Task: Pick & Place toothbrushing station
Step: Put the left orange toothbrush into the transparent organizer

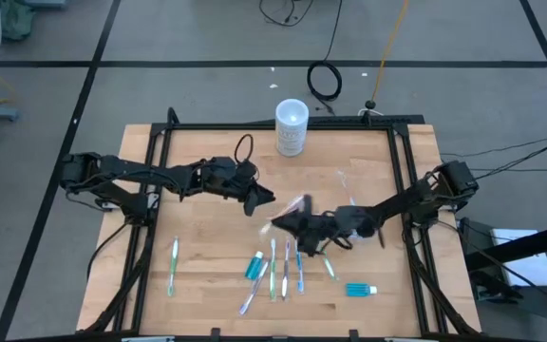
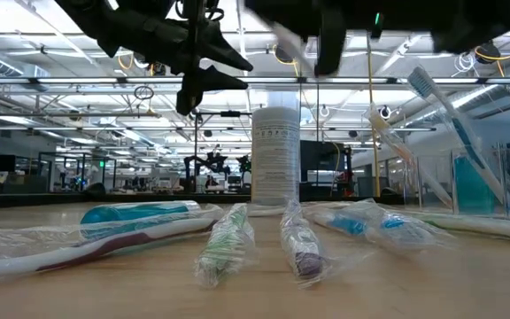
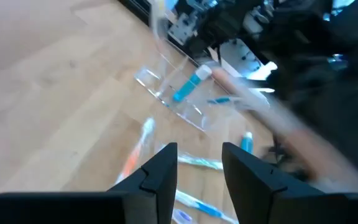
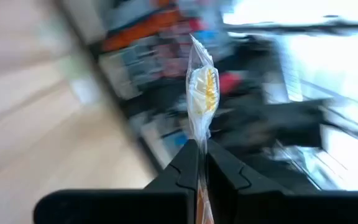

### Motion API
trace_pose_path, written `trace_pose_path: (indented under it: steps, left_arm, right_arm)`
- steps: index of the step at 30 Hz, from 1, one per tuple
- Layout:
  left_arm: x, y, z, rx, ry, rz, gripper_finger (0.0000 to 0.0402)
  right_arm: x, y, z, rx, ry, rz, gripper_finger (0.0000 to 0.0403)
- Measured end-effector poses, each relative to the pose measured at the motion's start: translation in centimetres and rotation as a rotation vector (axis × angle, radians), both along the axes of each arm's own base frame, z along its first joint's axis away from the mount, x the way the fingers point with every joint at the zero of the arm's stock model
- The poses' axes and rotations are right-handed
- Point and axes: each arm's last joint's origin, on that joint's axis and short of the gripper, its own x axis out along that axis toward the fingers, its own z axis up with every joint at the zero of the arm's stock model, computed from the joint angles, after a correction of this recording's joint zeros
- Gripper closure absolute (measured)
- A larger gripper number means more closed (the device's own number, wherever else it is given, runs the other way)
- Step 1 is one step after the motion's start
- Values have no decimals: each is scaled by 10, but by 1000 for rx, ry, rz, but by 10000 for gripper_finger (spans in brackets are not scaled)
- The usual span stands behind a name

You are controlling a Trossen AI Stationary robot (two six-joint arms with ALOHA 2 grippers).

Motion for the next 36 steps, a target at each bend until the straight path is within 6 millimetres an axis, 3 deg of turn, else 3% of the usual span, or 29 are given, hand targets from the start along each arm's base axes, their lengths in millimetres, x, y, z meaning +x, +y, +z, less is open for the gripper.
trace_pose_path:
  steps: [6,9,16,20,28,36]
  left_arm:
    - [-1,3,-1,21,11,-1,270]
    - [-1,1,-2,20,25,-7,270]
    - [-1,-3,-3,27,25,-24,270]
    - [0,-3,-2,28,14,-23,270]
    - [0,-1,-1,38,12,6,270]
    - [-1,-2,-3,74,21,-14,270]
  right_arm:
    - [-40,0,61,376,-289,-387,395]
    - [-69,-4,67,486,-333,-410,398]
    - [-145,-31,44,743,-544,-264,401]
    - [-170,-53,14,829,-588,-287,402]
    - [-179,-83,-22,1000,-628,-341,401]
    - [-169,-91,-45,1126,-555,-437,400]
